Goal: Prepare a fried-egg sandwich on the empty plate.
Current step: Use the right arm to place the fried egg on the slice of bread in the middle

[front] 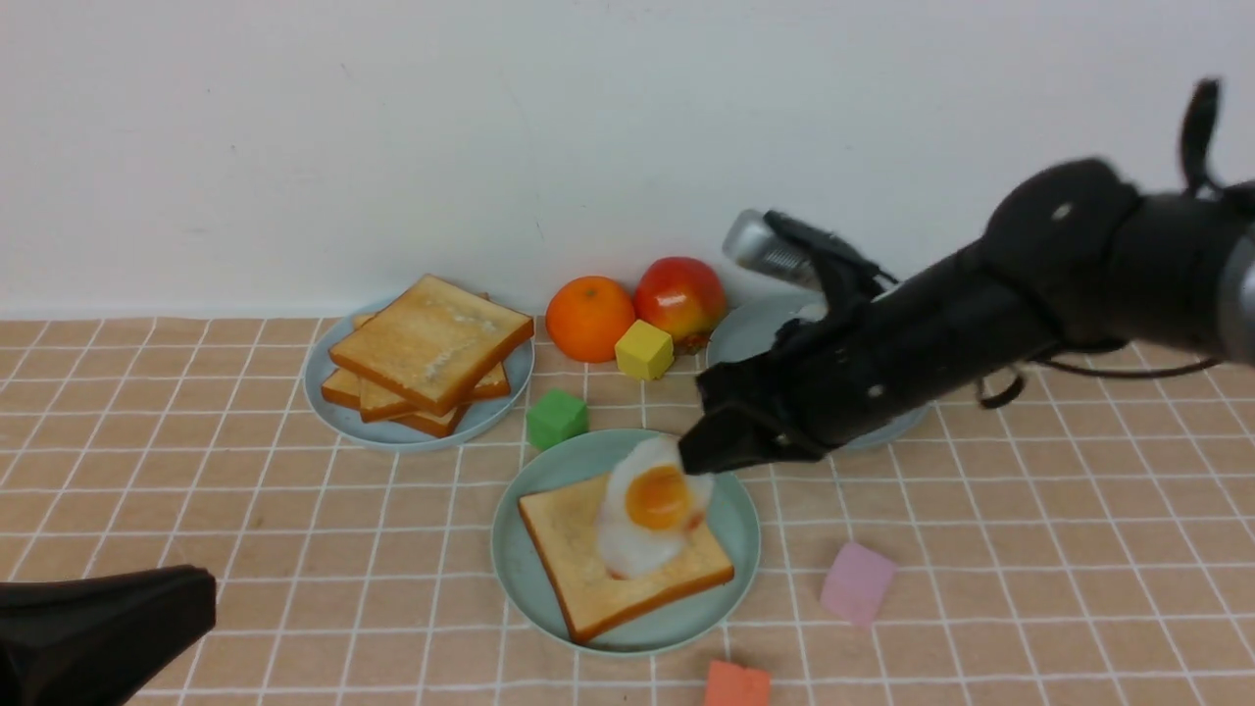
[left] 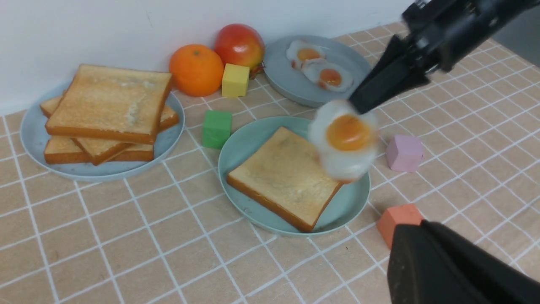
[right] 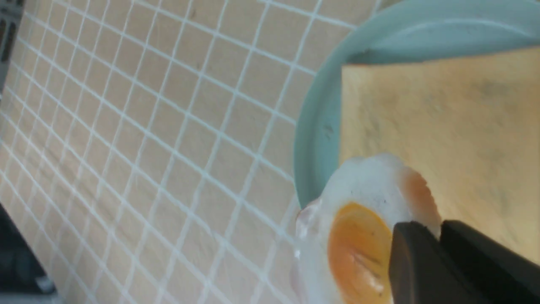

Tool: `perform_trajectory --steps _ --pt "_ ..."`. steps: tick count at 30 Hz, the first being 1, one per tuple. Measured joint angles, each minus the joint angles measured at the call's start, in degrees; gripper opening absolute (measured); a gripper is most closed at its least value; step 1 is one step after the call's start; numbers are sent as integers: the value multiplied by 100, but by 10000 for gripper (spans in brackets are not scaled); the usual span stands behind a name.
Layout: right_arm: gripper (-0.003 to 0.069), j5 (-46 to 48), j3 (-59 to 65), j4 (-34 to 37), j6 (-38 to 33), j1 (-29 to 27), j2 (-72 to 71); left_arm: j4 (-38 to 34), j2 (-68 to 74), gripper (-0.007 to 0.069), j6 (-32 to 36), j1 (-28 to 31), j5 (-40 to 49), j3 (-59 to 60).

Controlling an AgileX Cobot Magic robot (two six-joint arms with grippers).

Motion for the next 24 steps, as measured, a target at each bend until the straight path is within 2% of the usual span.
perform_trajectory --steps 5,10,13,17,18,19,20,22,24 --pt "69 -414 0 724 -131 51 429 41 0 9 0 0 0 0" --pt "73 -652 0 960 -65 51 847 53 0 15 0 0 0 0" --pt "101 -855 0 1001 -11 51 1008 58 0 18 0 0 0 0" --pt "274 -995 0 1110 6 51 1109 70 0 20 0 0 0 0" --pt "274 -995 0 1110 6 51 1109 70 0 21 0 0 0 0" --pt "360 -886 0 1104 6 43 1091 70 0 22 -5 0 0 0" --pt "370 -863 0 1098 6 35 1090 70 0 22 -5 0 0 0" --pt "447 -504 5 830 30 -61 919 -21 7 22 -89 0 100 0" --pt "450 -204 11 399 194 -166 607 -85 97 22 -199 0 222 0"
